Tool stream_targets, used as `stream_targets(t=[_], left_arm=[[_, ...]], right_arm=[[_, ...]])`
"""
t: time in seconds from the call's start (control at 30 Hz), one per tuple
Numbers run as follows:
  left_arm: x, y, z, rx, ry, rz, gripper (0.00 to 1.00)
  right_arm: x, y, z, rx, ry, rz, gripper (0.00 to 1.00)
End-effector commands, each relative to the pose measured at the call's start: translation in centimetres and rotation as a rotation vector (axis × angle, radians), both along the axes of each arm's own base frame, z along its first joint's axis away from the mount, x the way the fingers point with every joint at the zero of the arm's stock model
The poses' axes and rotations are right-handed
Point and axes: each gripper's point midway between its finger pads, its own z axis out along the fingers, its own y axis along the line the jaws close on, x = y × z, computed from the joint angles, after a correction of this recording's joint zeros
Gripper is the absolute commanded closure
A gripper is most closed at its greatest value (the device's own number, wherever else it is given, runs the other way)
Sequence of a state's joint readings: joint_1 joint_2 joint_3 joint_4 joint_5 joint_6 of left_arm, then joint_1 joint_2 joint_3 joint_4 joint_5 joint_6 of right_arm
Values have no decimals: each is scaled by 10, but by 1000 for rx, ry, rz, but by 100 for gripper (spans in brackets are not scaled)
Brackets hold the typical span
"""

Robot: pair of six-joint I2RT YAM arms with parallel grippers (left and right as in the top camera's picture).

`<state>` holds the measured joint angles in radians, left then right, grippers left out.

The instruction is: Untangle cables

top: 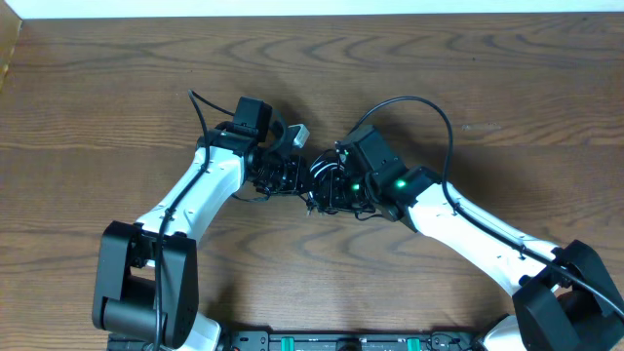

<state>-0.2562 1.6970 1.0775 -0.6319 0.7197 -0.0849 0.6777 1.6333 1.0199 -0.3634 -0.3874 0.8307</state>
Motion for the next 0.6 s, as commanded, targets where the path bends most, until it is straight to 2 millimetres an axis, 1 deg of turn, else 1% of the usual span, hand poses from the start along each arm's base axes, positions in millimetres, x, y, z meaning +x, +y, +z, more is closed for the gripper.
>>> stream_targets(t=[0.0,0.07,0.27,0.37,0.47,0.57], left_arm=[[1,-1,5,-5,-12,-4,92],[1,-1,5,-5,-12,-4,92],[1,-1,5,-5,-12,-4,92],[1,-1,5,-5,-12,-4,92],[1,-1,5,-5,-12,-4,92],[1,-1,5,-5,-12,-4,92]], right_arm=[[5,-4,6,-31,-16,-82,71],[6,-5,5,-41,-26,-89,69],[8,-8,4,-48,-13,-114,68],[0,-2,5,-19,35,-115,63],[-8,5,5,-10,53,-105,62],[-11,8,4,-28,38,-108,63]])
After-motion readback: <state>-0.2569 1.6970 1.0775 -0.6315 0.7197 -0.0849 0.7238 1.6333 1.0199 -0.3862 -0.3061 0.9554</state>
